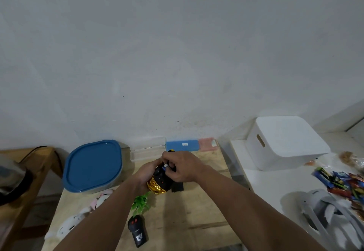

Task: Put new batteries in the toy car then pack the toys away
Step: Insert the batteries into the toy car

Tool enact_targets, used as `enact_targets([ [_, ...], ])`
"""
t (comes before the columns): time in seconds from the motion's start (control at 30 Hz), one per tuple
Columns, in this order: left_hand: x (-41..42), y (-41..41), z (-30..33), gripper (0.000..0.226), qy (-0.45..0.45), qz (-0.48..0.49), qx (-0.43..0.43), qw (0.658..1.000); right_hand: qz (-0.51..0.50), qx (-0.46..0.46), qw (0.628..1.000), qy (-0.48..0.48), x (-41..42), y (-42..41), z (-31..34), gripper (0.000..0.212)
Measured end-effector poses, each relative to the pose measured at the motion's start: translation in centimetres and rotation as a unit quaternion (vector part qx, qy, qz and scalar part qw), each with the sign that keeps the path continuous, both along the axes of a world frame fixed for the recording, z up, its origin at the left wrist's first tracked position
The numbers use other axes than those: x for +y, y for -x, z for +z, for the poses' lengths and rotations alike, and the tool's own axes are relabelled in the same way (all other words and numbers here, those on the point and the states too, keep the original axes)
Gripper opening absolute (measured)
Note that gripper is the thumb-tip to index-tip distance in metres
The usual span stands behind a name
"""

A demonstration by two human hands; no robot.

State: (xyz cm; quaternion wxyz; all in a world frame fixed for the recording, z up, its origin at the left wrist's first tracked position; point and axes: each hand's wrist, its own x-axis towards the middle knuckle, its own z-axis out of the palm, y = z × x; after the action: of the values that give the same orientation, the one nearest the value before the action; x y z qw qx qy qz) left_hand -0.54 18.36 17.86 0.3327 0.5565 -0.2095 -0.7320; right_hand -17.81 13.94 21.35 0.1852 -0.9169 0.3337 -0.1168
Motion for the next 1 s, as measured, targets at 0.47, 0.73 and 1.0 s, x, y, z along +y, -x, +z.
enact_targets([
  [0.47,-0.1,-0.1,0.1,0.050,0.027,0.057,0.014,0.998,-0.248,-0.289,0.911,-0.161,0.4,-0.7,-0.8,0.017],
  [0.73,-0.5,0.1,-0.3,0.048,0.067,0.131,0.018,0.989,-0.493,-0.431,0.583,-0.480,-1.1,0.6,-0.9,0.015],
  [1.0,-1.0,1.4,-0.4,0.048,0.164,0.156,-0.139,0.964,-0.358,-0.194,0.858,-0.313,0.0,-1.5,-1.6,0.012],
])
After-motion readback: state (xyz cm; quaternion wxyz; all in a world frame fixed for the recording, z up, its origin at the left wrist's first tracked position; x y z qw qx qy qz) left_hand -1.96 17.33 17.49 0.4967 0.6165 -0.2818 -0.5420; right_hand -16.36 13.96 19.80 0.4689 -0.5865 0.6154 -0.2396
